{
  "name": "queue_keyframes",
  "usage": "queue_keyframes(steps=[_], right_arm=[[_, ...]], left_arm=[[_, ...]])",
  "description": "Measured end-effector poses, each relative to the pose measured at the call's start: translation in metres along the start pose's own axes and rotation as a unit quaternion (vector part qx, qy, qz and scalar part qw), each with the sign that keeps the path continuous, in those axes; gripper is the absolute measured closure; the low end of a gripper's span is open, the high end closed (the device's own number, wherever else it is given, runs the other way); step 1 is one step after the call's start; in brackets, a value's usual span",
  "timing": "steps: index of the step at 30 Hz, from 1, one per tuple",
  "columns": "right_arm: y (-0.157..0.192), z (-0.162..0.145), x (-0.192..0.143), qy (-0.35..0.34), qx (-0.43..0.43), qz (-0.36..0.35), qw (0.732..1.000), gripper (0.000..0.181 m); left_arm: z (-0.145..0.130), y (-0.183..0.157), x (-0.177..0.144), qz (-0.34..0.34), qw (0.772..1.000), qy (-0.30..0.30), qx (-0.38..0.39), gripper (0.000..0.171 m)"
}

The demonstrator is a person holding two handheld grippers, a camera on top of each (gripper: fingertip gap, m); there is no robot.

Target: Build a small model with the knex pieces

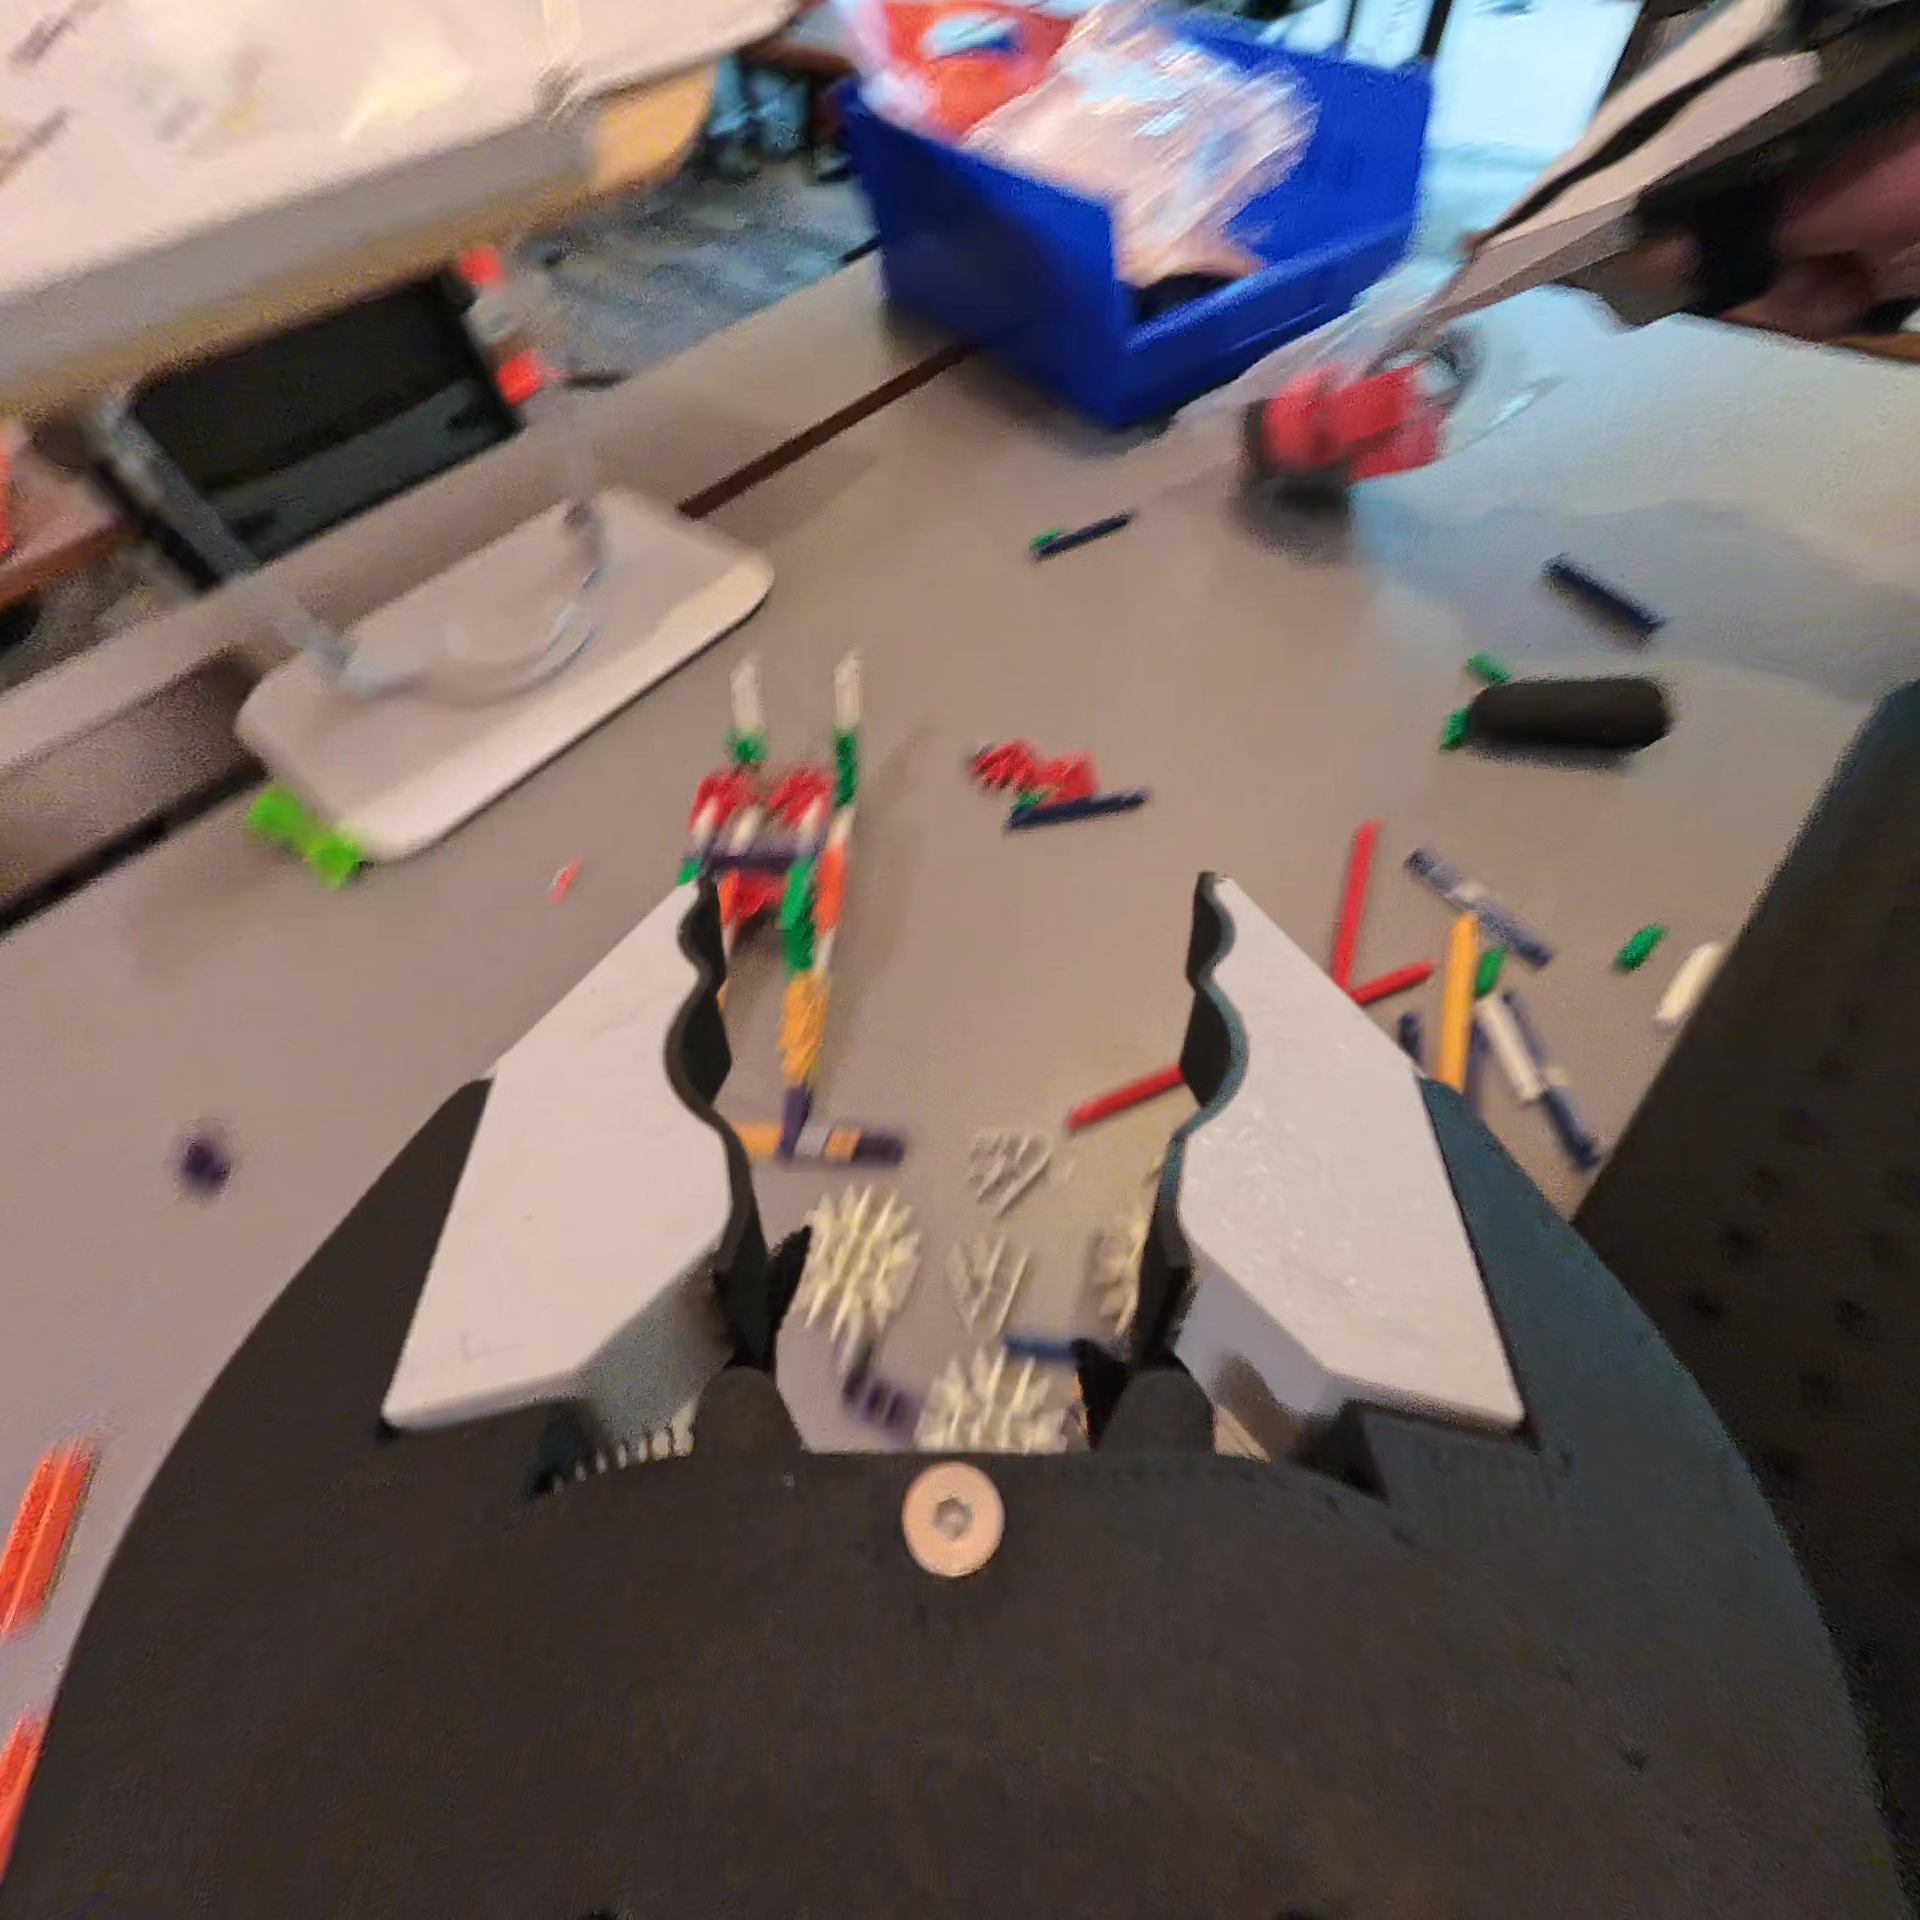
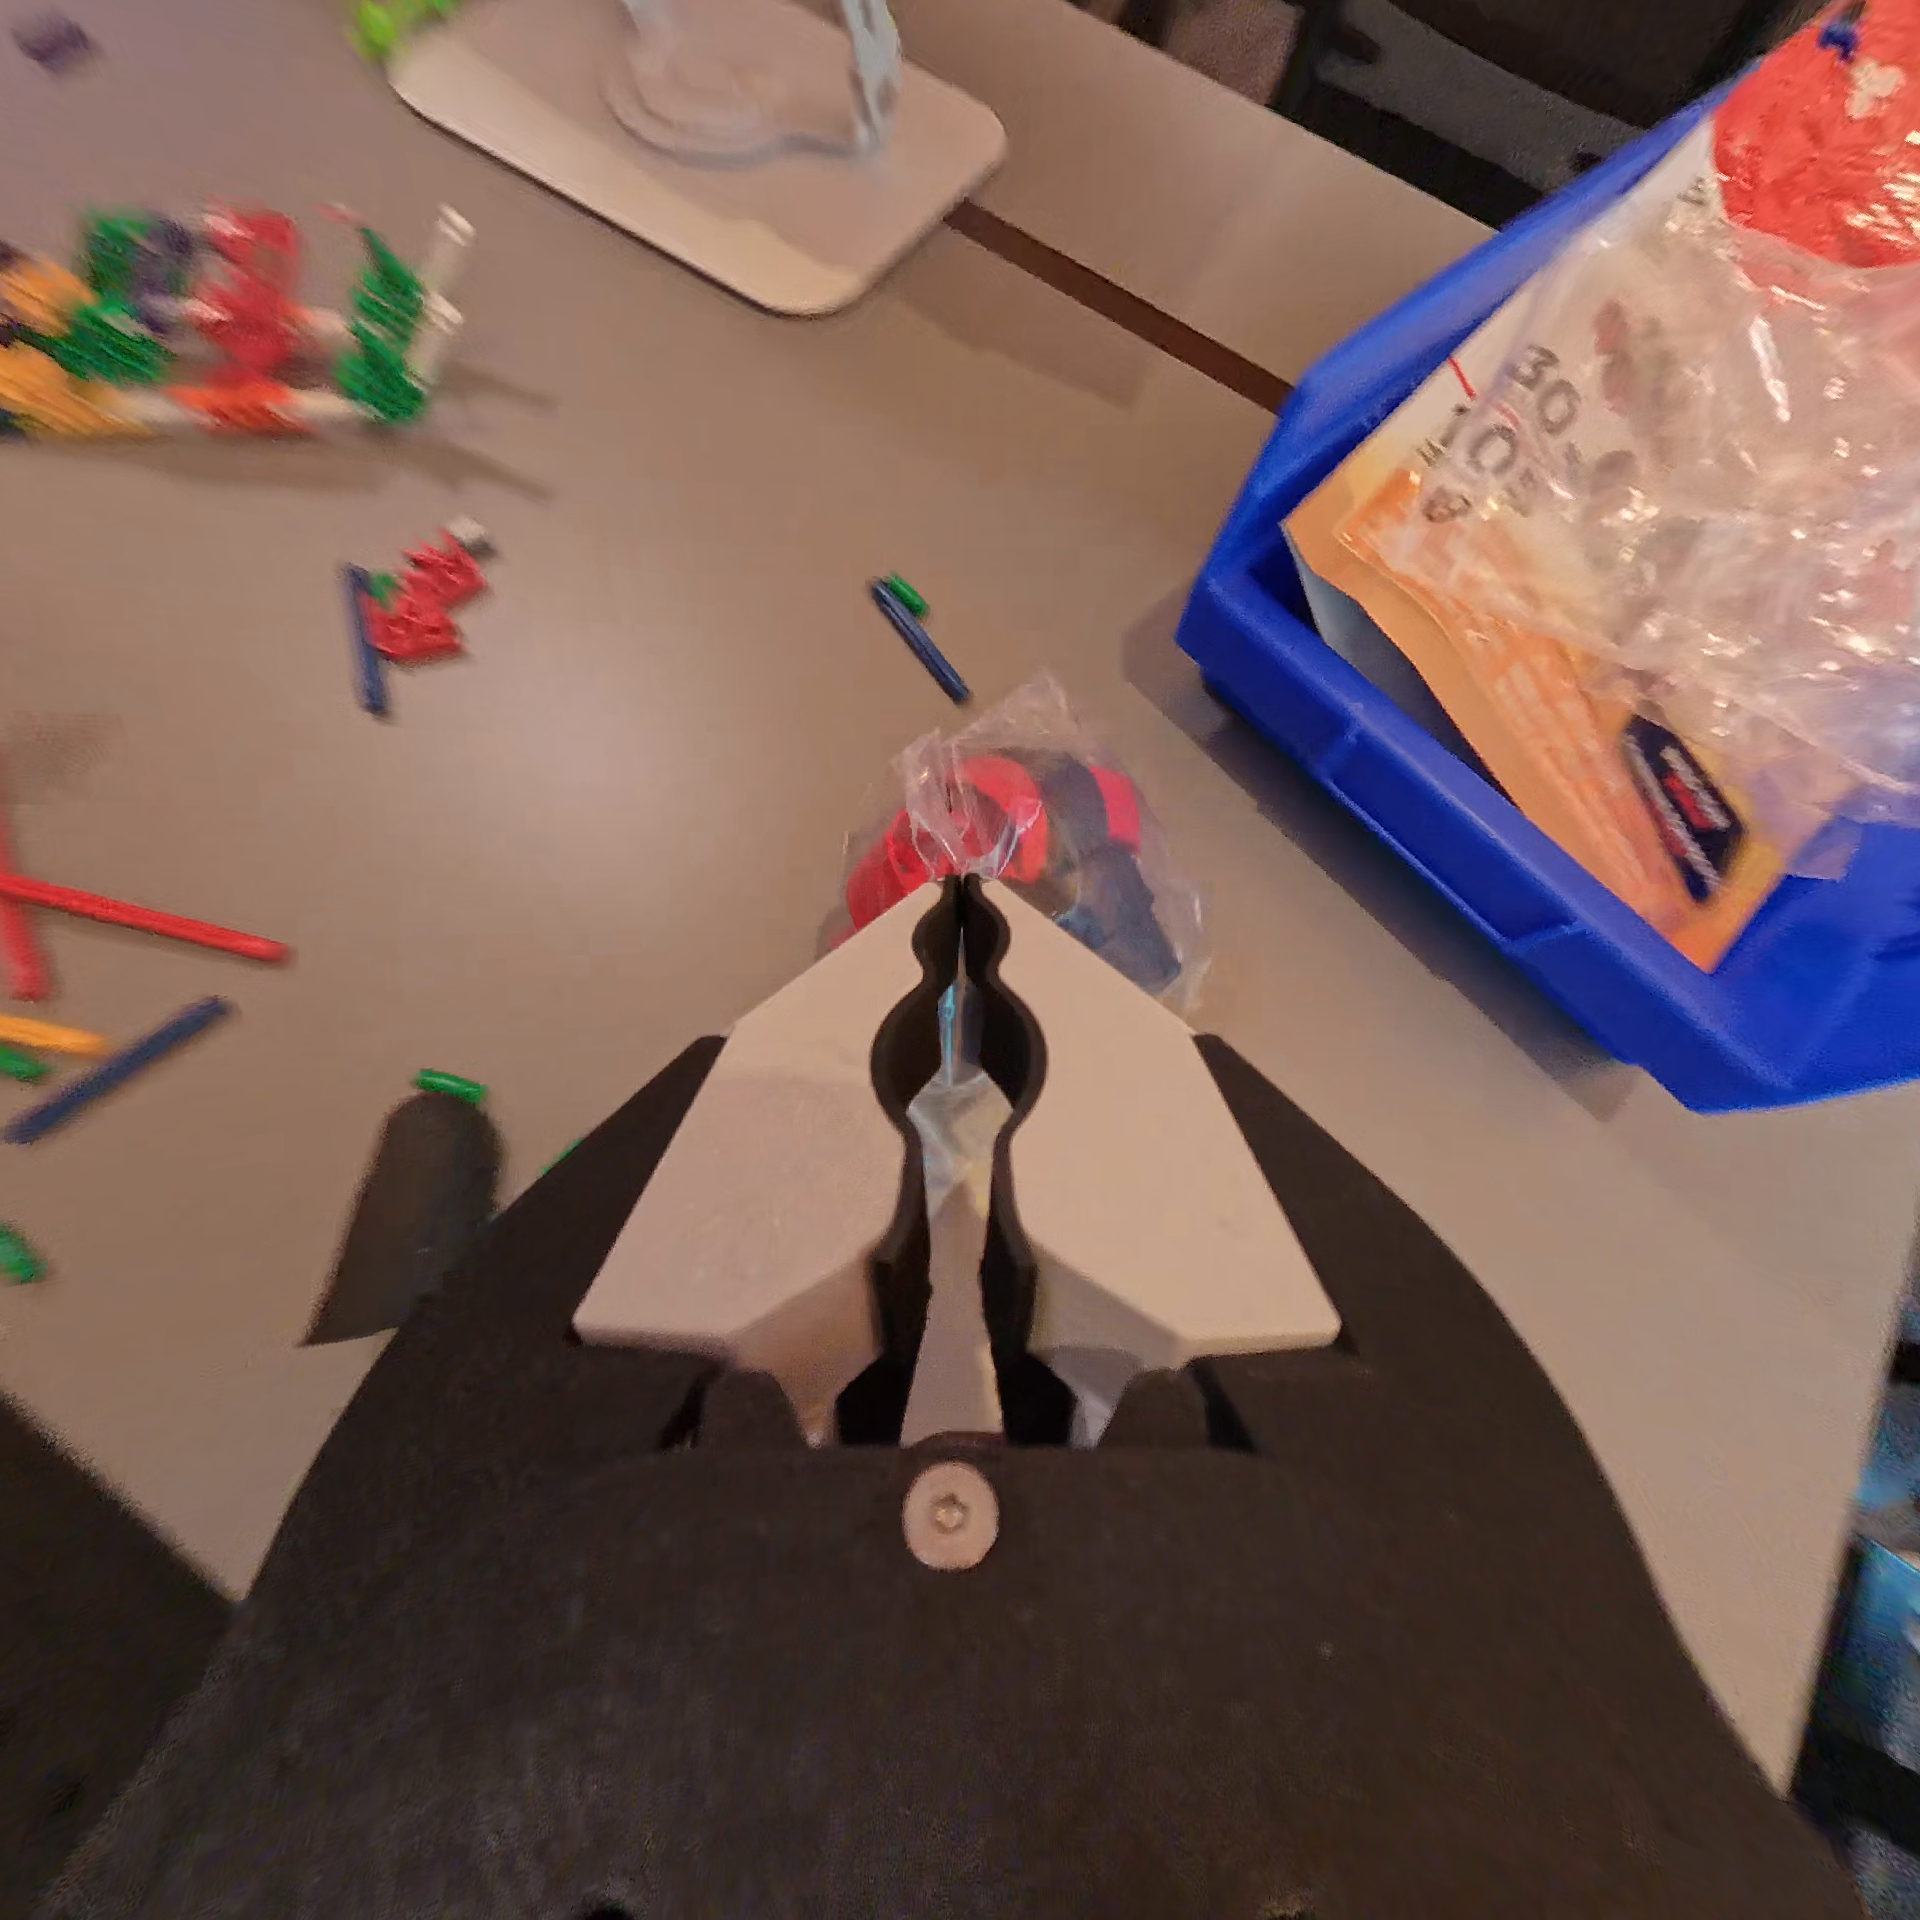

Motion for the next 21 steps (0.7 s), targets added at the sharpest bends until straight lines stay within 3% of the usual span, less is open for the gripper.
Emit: queue_keyframes(steps=[4, 8, 10, 13, 16, 18, 19, 21], right_arm=[[0.013, 0.022, -0.018, -0.012, 0.041, 0.119, 0.992, 0.181], [0.034, 0.038, -0.028, -0.014, 0.041, 0.223, 0.974, 0.181], [0.046, 0.043, -0.030, -0.012, 0.037, 0.273, 0.961, 0.181], [0.059, 0.043, -0.028, 0.008, 0.018, 0.311, 0.950, 0.181], [0.070, 0.039, -0.022, 0.030, 0.005, 0.344, 0.939, 0.181], [0.069, 0.039, -0.015, 0.020, 0.020, 0.332, 0.943, 0.181], [0.068, 0.041, -0.014, 0.014, 0.039, 0.325, 0.945, 0.177], [0.068, 0.041, -0.017, 0.000, 0.052, 0.303, 0.952, 0.149]], left_arm=[[0.079, -0.040, 0.063, -0.108, 0.987, -0.058, 0.106, 0.102], [0.121, -0.066, 0.130, -0.191, 0.965, -0.069, 0.166, 0.106], [0.127, -0.067, 0.153, -0.245, 0.958, -0.063, 0.134, 0.109], [0.127, -0.072, 0.165, -0.340, 0.936, -0.052, 0.075, 0.127], [0.118, -0.077, 0.166, -0.393, 0.917, -0.062, 0.037, 0.152], [0.112, -0.076, 0.168, -0.392, 0.917, -0.065, 0.018, 0.170], [0.110, -0.074, 0.169, -0.390, 0.918, -0.065, 0.000, 0.171], [0.107, -0.067, 0.171, -0.373, 0.925, -0.063, -0.039, 0.171]])
Point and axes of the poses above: each gripper's, where its closed fingertips meet, x out along the fingers, z out of its top, y = z × x across the jaws, the point moved 8 cm from there along -x, back along the fingers, and after that the axes turned 11 degrees about x, right-handed, at the moved point
